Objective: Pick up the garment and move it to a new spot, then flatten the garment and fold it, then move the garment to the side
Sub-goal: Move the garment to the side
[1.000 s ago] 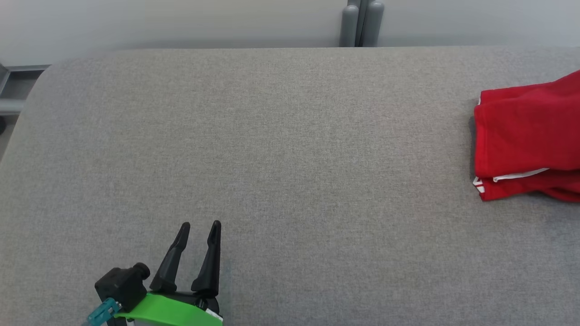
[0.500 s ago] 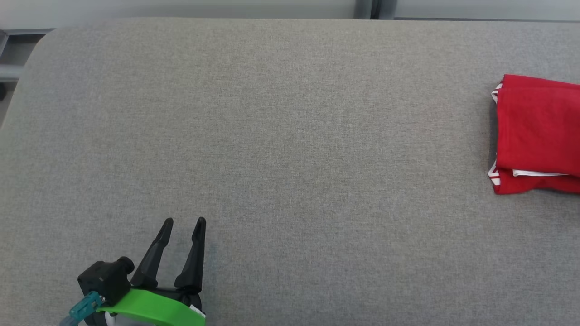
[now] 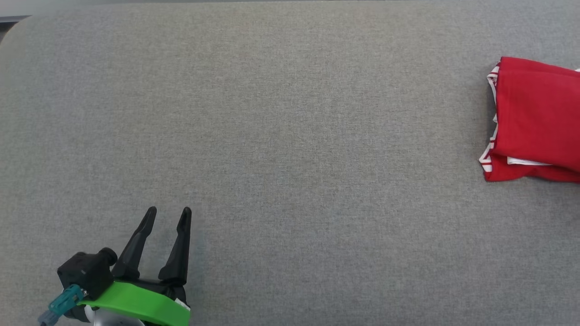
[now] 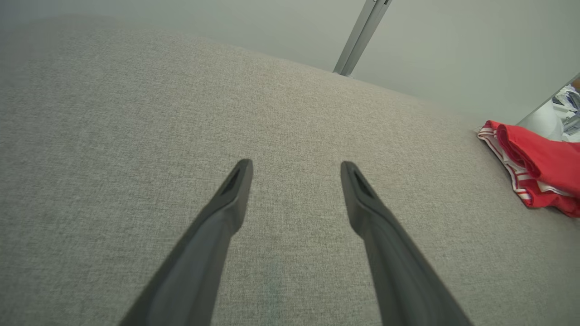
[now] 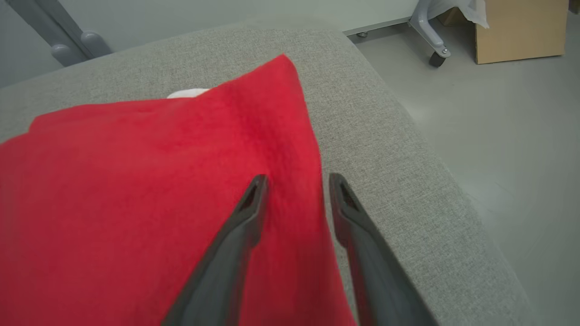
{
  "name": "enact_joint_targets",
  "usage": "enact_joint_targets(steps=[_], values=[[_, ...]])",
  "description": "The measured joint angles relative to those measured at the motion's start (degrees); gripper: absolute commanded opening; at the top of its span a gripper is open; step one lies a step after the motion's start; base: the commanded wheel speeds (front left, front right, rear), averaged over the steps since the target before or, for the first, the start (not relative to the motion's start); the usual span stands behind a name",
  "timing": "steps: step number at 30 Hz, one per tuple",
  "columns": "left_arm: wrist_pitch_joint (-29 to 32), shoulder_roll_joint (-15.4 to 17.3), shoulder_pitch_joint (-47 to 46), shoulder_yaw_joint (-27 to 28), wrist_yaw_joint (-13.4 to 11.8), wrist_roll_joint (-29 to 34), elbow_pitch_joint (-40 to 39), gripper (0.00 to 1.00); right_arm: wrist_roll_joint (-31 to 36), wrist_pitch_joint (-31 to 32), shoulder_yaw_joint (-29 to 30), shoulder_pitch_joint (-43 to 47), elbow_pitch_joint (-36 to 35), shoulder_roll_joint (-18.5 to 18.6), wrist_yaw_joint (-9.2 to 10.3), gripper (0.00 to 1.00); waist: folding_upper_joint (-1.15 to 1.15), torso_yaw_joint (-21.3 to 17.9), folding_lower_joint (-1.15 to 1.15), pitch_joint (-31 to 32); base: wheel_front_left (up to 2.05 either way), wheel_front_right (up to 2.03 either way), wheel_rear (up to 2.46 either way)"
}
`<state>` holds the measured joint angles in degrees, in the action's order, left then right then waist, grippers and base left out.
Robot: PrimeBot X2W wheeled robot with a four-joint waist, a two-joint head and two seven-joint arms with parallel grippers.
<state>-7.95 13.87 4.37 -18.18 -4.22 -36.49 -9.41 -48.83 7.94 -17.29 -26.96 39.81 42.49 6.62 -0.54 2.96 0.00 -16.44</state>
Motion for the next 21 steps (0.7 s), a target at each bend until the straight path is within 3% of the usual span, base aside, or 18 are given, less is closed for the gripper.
enact_joint_targets(steps=[14,21], values=[[0.9,-0.1,-0.1,1.3,-0.6,-0.1,-2.2,1.00,0.4,-5.3,1.4,-2.2,4.4,-1.8,-0.02,1.00,0.00,-4.1,0.00,-1.2,0.00,0.00,0.00],[0.1,-2.6,-2.5,0.8,-0.5,-2.0,-2.0,1.00,2.4,-8.1,-0.8,-7.5,-0.7,-2.1,-4.32,1.00,0.00,-5.5,0.00,0.9,0.00,0.00,0.00]])
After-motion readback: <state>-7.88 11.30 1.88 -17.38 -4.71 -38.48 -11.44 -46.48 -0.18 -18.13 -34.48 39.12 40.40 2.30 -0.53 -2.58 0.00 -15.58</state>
